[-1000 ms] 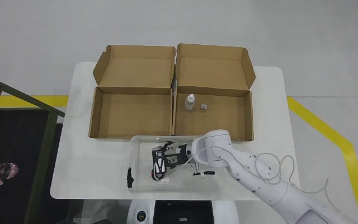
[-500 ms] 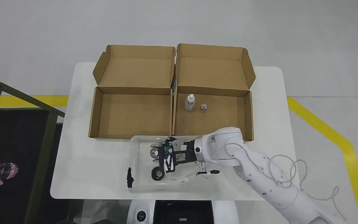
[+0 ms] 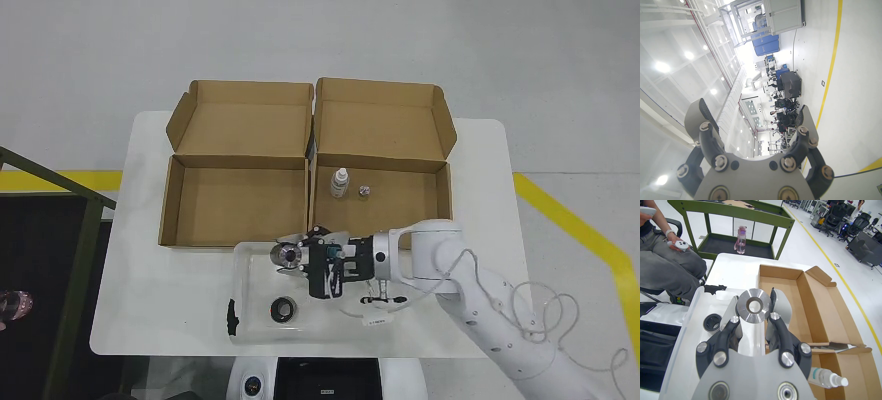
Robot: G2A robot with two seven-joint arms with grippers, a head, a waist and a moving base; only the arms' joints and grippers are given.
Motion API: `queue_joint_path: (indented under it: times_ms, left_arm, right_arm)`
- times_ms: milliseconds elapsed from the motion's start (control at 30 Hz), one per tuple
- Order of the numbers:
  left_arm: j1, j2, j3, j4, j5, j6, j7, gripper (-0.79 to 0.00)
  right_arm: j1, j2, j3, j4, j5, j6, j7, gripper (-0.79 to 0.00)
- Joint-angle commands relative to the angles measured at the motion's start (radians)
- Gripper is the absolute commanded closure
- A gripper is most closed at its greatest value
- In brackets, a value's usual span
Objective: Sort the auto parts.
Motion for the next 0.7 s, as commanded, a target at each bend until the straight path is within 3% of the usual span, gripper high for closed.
queue_joint_path:
  times_ms: [0,667]
  left_arm:
    - [0.000,0.000,0.000,0.000,0.000,0.000,0.000,-0.785]
    - [0.000,0.000,0.000,0.000,0.000,0.000,0.000,-0.785]
  right_arm:
    - [-0.002,0.004,0.027,-0.006,0.003,-0.003,-0.020,0.000]
    - [-0.124,0.045,0.260,-0.097,0.082,0.000,-0.109,0.000]
